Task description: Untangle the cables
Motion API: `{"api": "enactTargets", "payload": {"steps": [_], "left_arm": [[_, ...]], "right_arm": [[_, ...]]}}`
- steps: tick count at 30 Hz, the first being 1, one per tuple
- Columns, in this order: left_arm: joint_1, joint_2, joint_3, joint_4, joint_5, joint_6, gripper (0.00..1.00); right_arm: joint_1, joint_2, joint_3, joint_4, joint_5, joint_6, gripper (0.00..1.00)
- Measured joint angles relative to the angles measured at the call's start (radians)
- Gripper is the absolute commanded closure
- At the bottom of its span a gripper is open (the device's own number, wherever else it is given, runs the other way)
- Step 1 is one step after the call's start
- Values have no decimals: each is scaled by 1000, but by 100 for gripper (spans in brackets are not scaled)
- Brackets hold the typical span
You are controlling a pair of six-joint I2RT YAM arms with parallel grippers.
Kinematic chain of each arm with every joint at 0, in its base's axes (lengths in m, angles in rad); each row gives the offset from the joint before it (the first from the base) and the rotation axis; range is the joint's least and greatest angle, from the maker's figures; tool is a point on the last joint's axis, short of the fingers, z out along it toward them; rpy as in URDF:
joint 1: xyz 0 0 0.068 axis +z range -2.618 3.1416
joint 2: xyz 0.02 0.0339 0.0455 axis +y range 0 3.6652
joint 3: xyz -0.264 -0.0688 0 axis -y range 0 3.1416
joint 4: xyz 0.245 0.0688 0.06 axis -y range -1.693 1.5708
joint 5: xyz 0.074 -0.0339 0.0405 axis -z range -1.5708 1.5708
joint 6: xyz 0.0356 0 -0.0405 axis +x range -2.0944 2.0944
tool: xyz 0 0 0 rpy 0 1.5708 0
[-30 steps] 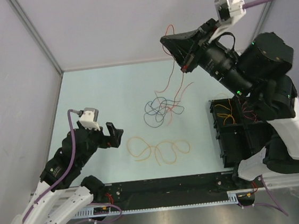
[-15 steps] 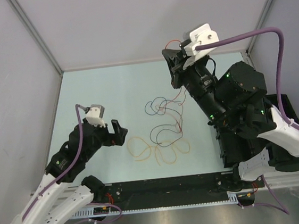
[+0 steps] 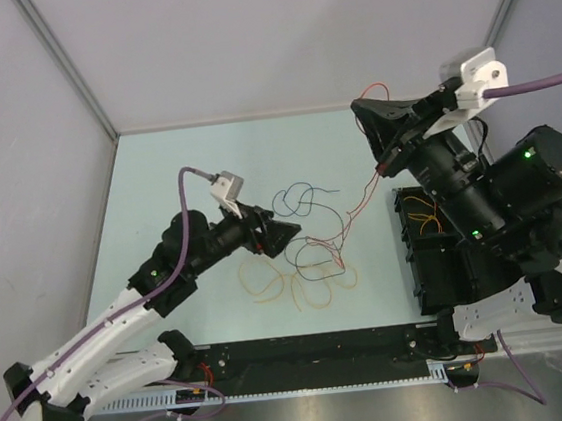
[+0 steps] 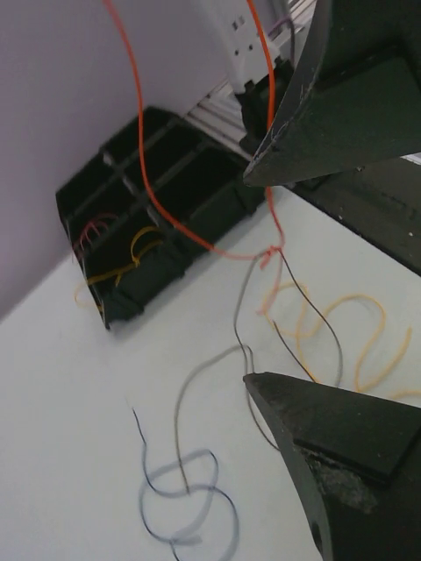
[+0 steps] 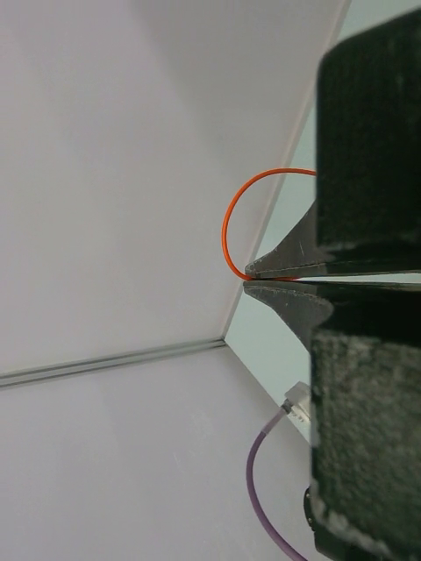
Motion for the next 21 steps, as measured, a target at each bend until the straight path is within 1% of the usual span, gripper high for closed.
{"api": "enactTargets", "payload": {"steps": [1, 2, 4, 7, 10, 14, 18, 21], "left_arm": [[-38, 13, -2, 39, 3, 0, 1], [-76, 27, -2, 74, 4, 3, 0], [-146, 55, -2, 130, -1, 14, 0], [-200, 100, -1, 190, -8, 39, 0], [-206, 169, 18, 224, -29, 71, 0], [-206, 321, 84, 269, -55, 130, 0], [-208, 457, 151, 299, -53, 185, 0], [-209, 512, 184, 320, -29, 203, 0]], "right_arm": [[3, -14, -10, 3, 1, 3, 100], [3, -23, -17, 3, 4, 6, 100], [6, -30, -25, 2, 12, 14, 100], [14, -35, -31, -3, 15, 28, 100], [24, -33, -44, -17, 14, 40, 100], [35, -33, -54, -40, 10, 64, 100], [45, -41, -54, -61, 2, 89, 100], [50, -50, -53, -85, -4, 108, 100]]}}
